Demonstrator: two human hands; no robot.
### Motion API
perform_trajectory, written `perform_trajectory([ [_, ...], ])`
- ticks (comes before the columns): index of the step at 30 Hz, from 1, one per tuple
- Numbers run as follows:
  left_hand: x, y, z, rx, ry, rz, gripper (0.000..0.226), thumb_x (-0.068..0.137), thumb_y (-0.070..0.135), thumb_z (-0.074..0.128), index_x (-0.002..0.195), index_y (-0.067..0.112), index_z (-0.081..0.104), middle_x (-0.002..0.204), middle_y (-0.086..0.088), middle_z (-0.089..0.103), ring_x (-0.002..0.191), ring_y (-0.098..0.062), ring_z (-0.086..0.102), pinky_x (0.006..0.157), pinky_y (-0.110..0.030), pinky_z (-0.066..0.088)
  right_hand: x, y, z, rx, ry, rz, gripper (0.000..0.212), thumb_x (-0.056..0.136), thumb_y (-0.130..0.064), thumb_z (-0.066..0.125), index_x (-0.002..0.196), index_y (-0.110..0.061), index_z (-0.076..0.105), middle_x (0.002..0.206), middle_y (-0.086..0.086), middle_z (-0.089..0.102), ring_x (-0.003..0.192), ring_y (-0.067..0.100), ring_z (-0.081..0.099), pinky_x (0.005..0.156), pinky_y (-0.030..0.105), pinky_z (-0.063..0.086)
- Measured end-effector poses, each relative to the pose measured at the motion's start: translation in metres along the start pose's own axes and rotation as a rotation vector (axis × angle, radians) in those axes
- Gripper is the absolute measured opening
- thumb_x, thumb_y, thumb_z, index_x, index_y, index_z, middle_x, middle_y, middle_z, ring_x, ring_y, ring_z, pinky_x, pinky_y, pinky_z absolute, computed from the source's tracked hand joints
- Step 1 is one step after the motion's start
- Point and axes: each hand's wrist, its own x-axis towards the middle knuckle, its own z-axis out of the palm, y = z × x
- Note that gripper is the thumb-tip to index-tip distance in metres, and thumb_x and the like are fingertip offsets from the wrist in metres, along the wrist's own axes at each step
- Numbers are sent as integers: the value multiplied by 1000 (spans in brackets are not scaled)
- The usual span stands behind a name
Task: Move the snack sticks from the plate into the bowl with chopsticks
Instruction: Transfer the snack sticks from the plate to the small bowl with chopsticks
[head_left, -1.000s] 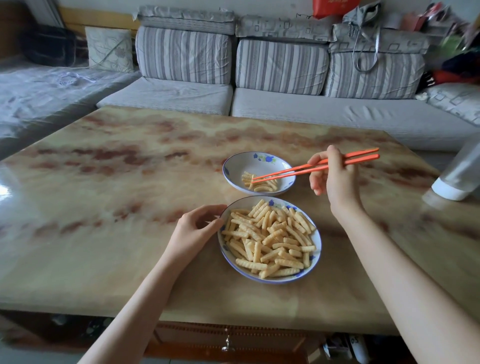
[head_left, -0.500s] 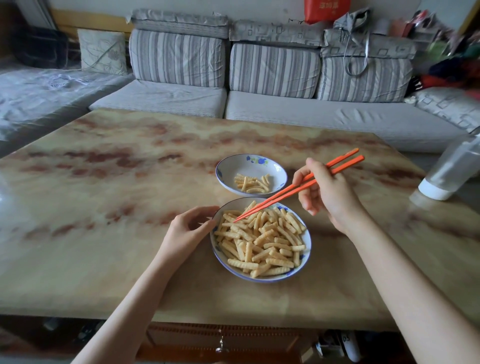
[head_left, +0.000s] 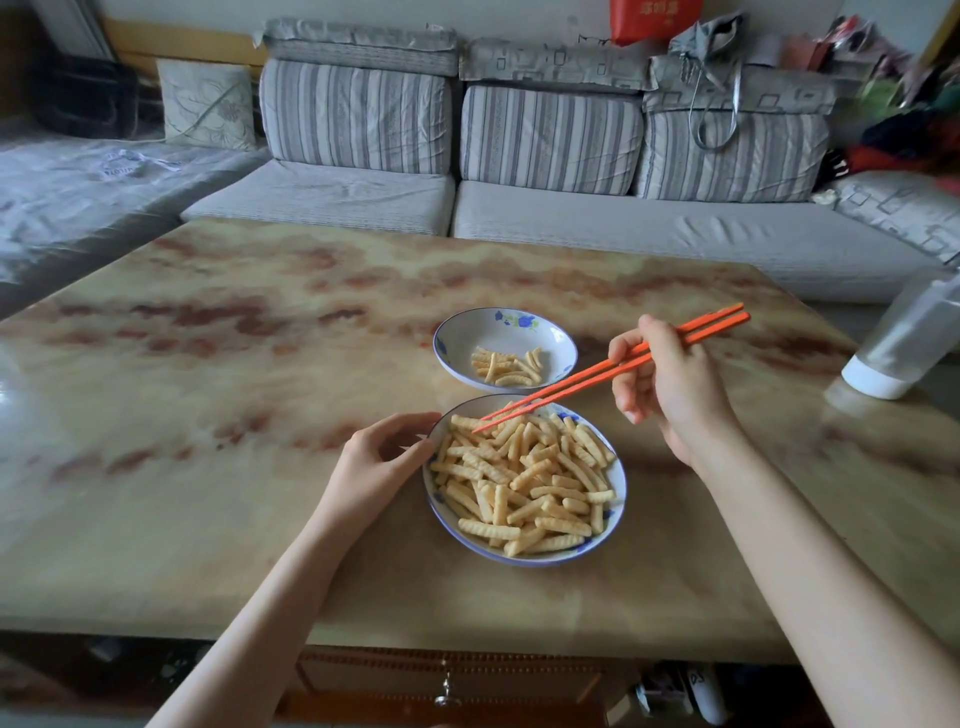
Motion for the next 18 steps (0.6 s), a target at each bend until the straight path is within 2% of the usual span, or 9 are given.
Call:
perform_trajectory([
  [8,0,0,0,-10,1,7,31,76,27,60,104,28,73,99,15,74,96,-9,69,88,-24,53,28,6,7,36,226,-89,45,101,-23,30,65,-8,52,35,2,48,28,17,37,36,17,28],
  [12,0,0,0,-13,-4,7,31,74,28,61,103,30,73,99,14,74,96,-10,69,88,-22,53,38,17,15,-18,221,-100,47,103,-26,30,66,-9,53,36,2,50,28,16,39,36,19,31],
  [15,0,0,-1,-11,-10,15,41,69,42,59,104,28,73,100,15,74,96,-9,69,89,-24,53,35,19,14,-27,211,-130,48,104,-27,31,66,-9,54,36,2,50,28,15,39,36,18,31],
  [18,0,1,-1,-2,-1,20,34,73,34,61,104,28,73,99,15,74,96,-9,68,87,-22,53,27,15,9,-29,207,-163,47,104,-26,31,67,-9,54,36,2,50,28,15,39,36,19,31],
])
